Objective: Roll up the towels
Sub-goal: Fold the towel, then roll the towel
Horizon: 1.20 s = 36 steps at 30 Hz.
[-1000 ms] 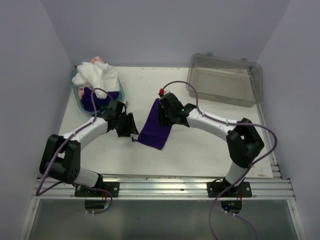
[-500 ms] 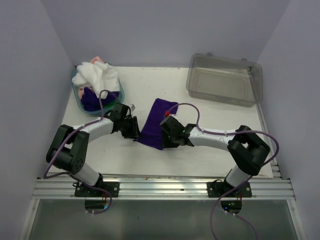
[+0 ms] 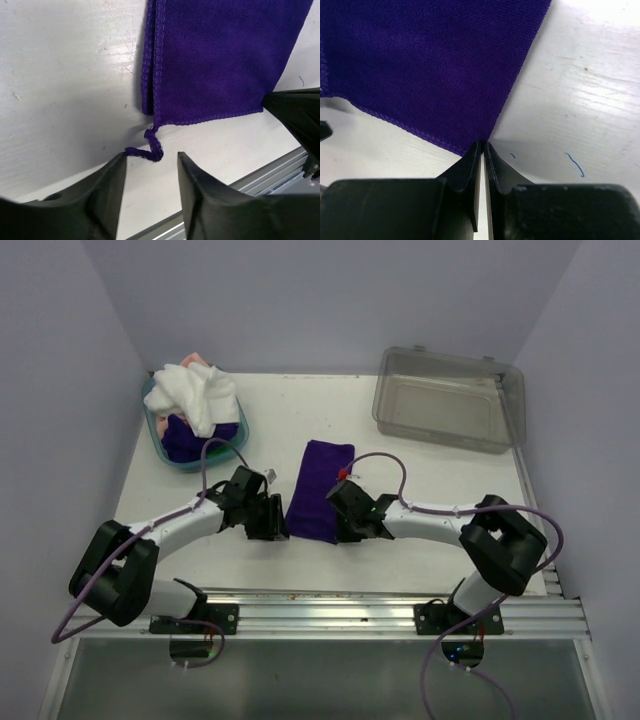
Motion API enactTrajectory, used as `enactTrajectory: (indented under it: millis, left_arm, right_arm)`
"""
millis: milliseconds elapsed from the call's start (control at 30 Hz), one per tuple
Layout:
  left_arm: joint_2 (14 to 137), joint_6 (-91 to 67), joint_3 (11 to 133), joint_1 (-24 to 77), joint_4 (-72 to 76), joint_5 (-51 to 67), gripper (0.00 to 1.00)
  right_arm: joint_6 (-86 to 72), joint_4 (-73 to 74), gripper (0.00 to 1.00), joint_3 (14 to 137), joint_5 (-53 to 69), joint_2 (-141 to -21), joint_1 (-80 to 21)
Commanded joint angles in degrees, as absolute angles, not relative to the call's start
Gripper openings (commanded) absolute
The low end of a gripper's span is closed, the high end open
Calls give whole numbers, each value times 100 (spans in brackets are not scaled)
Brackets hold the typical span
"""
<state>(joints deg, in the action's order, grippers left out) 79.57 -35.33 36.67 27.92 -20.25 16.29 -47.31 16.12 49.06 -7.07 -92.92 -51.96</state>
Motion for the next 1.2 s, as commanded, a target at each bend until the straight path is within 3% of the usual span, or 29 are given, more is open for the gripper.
enactTrajectory:
  millis: [0, 67, 200, 300, 567, 1167]
  left_arm:
    - [7515, -3683, 3726, 2830, -2415, 1433, 52]
    - [7401, -3683, 3814, 2821, -2504, 1328, 58]
    - [7488, -3683, 3911, 2830, -2497, 1099, 58]
    - [7786, -3674, 3955, 2830, -2251, 1125, 57]
    - [8463, -3586, 4148, 2830, -1767, 1213, 52]
    - [8903, -3516, 4333, 2839, -1547, 1362, 31]
  right_arm:
    - [-4632, 1889, 11, 4834, -1046, -8878, -5194]
    - [-4641, 1986, 12, 4825, -1072, -8746, -5194]
    - [-4667, 2039, 31, 4852, -1116, -8491, -5194]
    - [-4772, 1952, 40, 4817, -1020, -8438, -5194]
    - [-5097, 1494, 38, 4597, -668, -8674, -5194]
    - [-5221, 1257, 27, 4403, -650, -8991, -5168]
